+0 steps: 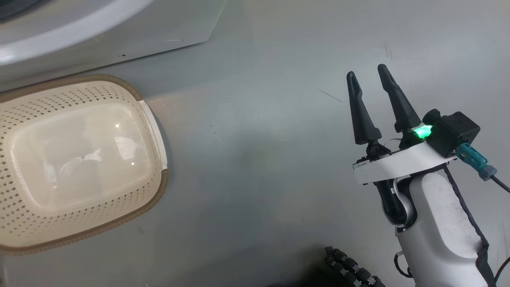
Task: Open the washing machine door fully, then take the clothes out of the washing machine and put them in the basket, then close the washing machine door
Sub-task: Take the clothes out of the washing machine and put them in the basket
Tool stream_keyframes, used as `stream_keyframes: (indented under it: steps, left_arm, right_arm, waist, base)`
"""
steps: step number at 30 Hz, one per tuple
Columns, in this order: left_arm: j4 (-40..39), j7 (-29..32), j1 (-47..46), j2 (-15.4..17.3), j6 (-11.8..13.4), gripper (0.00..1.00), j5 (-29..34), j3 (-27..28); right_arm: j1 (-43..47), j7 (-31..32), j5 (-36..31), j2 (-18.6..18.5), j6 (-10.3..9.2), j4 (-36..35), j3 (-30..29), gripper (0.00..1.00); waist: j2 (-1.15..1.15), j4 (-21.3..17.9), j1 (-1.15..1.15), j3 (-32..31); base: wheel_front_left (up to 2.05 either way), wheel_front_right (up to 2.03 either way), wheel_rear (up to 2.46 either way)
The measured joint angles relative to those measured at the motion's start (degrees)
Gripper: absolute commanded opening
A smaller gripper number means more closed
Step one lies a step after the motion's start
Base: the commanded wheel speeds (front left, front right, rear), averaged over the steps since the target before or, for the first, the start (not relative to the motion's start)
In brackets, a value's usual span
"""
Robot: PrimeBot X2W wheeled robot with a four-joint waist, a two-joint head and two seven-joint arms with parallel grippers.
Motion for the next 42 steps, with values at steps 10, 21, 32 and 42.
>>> stream_keyframes:
  steps: [10, 21, 32, 42]
  left_arm:
    - [-1.22, -8.82, 2.49, -2.31, -0.12, 0.00, 0.20, -0.77]
    - [-4.49, -20.51, 11.17, -6.26, -0.37, 0.00, 0.69, -1.99]
    - [-8.32, -28.38, 20.27, -9.71, -0.29, 0.00, 1.69, -3.66]
    - [-13.03, -31.75, 28.16, -11.46, 0.93, 0.00, 2.66, -4.94]
  right_arm:
    - [0.01, 0.00, -1.01, 0.00, 0.00, 0.75, -0.16, 1.00]
    - [1.20, 0.00, -3.68, -0.03, 0.01, 1.96, -1.27, 1.00]
    - [4.97, 0.00, -6.30, -0.03, 0.02, 3.20, -2.66, 1.00]
    - [7.99, 0.00, -7.90, -0.04, 0.02, 3.76, -3.92, 1.00]
  waist:
    - [0.00, 1.72, 0.00, -2.07]
    - [0.00, 3.68, 0.00, -6.58]
    - [0.00, 6.51, -0.01, -12.47]
    - [0.00, 9.09, -0.01, -18.41]
  base:
    - [0.00, 0.00, 0.00]
    - [0.00, 0.00, 0.00]
    - [0.00, 0.00, 0.00]
    - [0.00, 0.00, 0.00]
